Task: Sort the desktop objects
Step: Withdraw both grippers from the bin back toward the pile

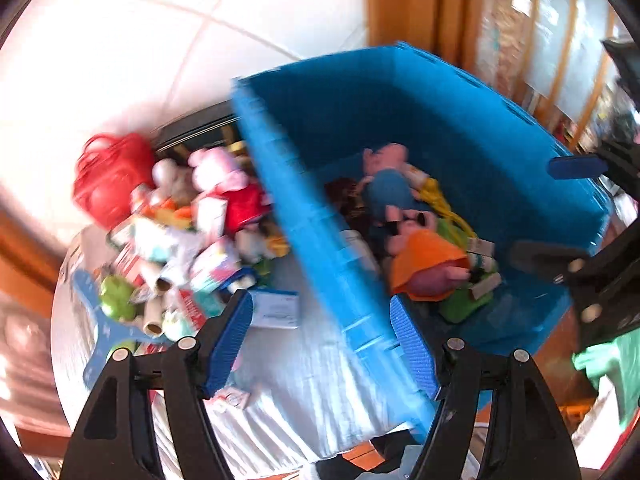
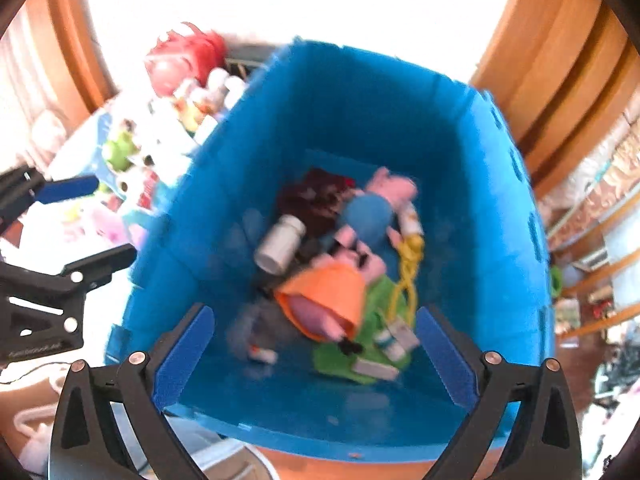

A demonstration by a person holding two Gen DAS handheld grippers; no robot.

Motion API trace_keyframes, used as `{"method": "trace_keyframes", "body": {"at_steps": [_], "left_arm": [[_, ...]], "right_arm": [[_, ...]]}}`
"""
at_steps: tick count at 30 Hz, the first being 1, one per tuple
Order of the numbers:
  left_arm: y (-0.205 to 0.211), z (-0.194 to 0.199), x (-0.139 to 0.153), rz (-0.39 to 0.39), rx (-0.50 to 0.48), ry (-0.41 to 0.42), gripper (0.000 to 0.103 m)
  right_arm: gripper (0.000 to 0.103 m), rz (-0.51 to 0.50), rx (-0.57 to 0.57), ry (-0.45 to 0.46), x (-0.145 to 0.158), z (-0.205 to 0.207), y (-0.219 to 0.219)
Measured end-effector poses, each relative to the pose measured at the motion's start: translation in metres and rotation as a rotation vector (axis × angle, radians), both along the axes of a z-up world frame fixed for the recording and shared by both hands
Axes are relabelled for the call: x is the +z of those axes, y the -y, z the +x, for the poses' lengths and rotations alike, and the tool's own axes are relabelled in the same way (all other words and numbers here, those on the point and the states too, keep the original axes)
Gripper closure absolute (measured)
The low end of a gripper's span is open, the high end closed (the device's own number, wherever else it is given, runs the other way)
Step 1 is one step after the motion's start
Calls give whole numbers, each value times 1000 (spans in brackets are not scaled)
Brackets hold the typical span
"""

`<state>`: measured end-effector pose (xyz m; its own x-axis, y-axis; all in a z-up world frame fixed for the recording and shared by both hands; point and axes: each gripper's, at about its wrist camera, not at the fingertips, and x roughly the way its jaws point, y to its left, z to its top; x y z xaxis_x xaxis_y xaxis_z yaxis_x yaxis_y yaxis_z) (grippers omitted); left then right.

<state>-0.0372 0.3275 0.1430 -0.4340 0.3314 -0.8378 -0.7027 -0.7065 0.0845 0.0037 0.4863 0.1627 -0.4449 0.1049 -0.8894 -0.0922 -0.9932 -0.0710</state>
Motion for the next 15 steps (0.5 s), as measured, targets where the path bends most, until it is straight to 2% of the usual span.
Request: {"method": "trace_keyframes", "body": {"at_steps": [4,7,10,15], "left_arm": [[55,-19,1,10,111,-72,32],[99,-35,2,18,193,-148,24],[140,-49,-3,12,259,-204,23],[206,-78,-20,48,324,-189,23]], "right_arm": [[0,-11,30,-78,9,-11,33],[0,-55,57,-129,13,-19,56],[0,-99,91,-174,14,-29,85],[0,-149,134,-216,7,-51,135]]}}
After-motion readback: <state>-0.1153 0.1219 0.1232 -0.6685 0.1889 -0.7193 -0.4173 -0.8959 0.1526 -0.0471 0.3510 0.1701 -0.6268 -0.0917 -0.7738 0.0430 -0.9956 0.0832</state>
